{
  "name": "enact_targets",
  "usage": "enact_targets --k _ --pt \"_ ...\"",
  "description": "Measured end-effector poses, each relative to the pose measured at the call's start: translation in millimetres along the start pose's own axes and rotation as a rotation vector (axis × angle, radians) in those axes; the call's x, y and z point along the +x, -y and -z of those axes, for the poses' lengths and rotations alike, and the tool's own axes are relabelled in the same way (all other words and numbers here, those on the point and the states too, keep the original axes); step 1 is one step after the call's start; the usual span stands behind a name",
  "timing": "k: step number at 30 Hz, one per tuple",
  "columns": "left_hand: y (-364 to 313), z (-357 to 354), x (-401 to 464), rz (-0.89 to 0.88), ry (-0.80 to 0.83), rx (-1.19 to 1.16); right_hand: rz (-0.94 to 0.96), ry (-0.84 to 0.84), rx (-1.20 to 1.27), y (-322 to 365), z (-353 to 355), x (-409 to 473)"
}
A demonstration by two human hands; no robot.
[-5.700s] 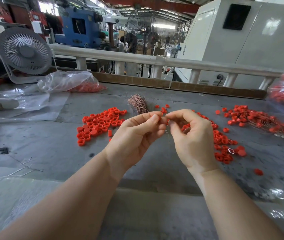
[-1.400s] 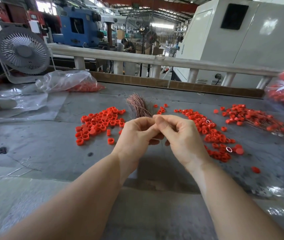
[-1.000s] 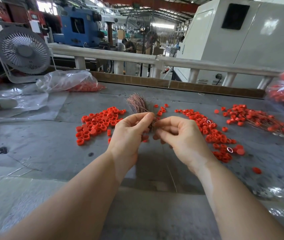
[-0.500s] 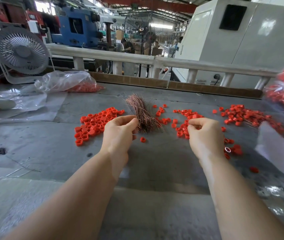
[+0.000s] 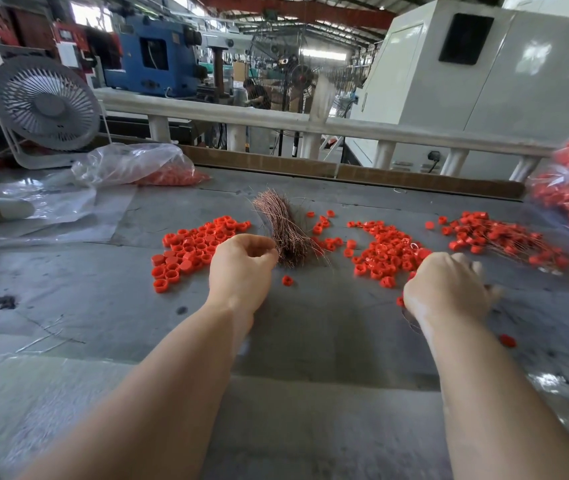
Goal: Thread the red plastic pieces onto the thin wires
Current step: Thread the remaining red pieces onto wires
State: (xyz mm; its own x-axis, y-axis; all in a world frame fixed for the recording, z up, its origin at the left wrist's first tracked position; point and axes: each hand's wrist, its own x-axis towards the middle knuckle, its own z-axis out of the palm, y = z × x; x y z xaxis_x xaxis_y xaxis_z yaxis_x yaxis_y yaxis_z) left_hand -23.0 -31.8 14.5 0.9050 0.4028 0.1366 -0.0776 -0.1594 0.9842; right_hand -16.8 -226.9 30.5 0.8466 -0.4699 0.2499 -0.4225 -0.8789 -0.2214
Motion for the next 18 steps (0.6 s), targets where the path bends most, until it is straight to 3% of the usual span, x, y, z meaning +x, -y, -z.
enact_targets --k 4,7,12,18 --pt "-1 0 -1 -0.037 -0.008 0.067 0.085 -0.105 0.015 2 -3 0" --pt "-1 0 -1 -0.075 -0.008 0.117 0.268 -0.178 0.180 7 -7 -3" --pt "0 -3 -1 -0.113 0.003 0.189 0.618 -0.024 0.458 28 -9 -20" --pt "1 -4 -3 -0.121 0.036 0.218 0.609 0.035 0.456 34 -11 -30"
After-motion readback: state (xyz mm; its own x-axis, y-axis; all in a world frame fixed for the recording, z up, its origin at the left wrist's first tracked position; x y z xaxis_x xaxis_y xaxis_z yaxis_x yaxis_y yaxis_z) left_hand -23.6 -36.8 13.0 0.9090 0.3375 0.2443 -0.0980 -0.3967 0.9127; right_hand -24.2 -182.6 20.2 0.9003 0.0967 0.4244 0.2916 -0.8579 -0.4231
